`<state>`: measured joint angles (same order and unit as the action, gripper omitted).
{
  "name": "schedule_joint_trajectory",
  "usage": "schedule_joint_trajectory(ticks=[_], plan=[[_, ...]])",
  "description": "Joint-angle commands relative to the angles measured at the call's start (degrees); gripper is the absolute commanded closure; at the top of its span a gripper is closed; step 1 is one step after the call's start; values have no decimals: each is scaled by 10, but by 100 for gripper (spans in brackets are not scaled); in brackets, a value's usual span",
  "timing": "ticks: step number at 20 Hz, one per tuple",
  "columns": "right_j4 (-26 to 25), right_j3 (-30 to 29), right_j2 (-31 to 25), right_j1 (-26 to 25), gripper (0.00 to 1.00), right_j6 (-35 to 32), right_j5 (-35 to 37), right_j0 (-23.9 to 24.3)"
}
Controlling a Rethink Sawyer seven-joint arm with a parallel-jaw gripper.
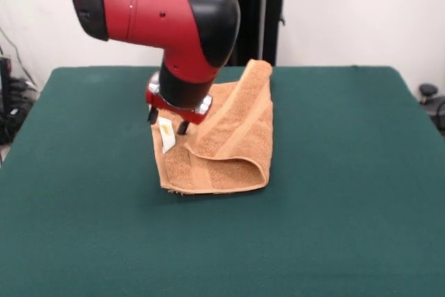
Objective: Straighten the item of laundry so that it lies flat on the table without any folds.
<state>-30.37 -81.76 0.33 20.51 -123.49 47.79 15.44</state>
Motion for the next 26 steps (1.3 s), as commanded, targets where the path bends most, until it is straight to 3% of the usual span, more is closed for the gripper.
schedule_joint_trajectory(ticks=[1,4,7,14,19,26], plan=[[-24,31,32,-162,0,-192,-174,-48],[-28,37,41,-180,0,-177,-209,-43],[-41,31,39,-178,0,-122,-232,-17],[-92,2,-26,-137,0,94,-241,118],[-147,1,-70,-117,0,192,-223,189],[-200,-9,-105,-109,0,208,-229,233]])
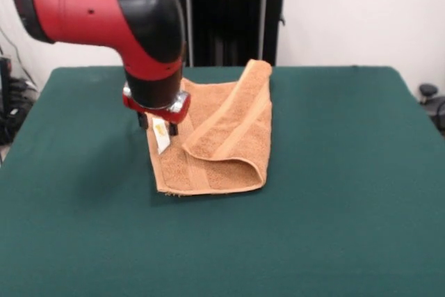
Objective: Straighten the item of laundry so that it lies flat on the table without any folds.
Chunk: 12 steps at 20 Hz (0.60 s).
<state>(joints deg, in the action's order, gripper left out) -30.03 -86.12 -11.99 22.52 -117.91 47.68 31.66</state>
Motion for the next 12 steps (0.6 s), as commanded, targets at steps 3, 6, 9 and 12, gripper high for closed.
schedule_joint_trajectory(ticks=[3,6,9,12], plan=[[-220,33,16,-128,0,138,-236,70],[-241,32,13,-124,0,132,-241,71],[-284,39,17,-122,0,136,-251,67],[-309,40,13,-117,0,141,-242,71]])
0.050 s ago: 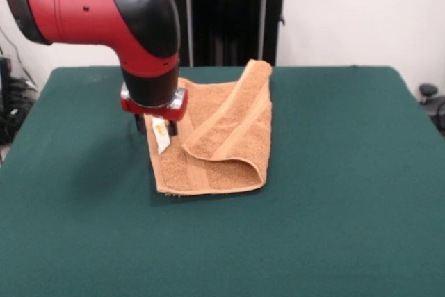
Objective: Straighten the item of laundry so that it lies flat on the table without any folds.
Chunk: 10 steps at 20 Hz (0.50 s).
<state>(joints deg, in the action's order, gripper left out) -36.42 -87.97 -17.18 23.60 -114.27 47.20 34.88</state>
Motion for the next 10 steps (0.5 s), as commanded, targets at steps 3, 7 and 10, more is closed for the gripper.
schedule_joint_trajectory(ticks=[3,7,10], plan=[[-277,55,71,-114,0,80,-230,27],[-297,46,67,-95,0,84,-217,36],[-303,43,55,-83,0,118,-203,63]])
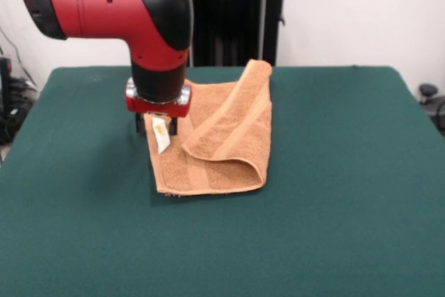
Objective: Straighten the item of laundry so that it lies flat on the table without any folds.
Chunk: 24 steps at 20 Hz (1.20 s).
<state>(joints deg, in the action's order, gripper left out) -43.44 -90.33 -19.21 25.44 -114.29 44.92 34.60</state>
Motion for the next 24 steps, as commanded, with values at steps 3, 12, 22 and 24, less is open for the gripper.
schedule_joint_trajectory(ticks=[3,12,22,24], plan=[[-257,72,72,-90,0,137,-170,77],[-371,124,112,-86,0,70,-103,28],[-493,136,112,-86,0,-2,-118,11],[-536,136,115,-87,0,-50,-113,0]])
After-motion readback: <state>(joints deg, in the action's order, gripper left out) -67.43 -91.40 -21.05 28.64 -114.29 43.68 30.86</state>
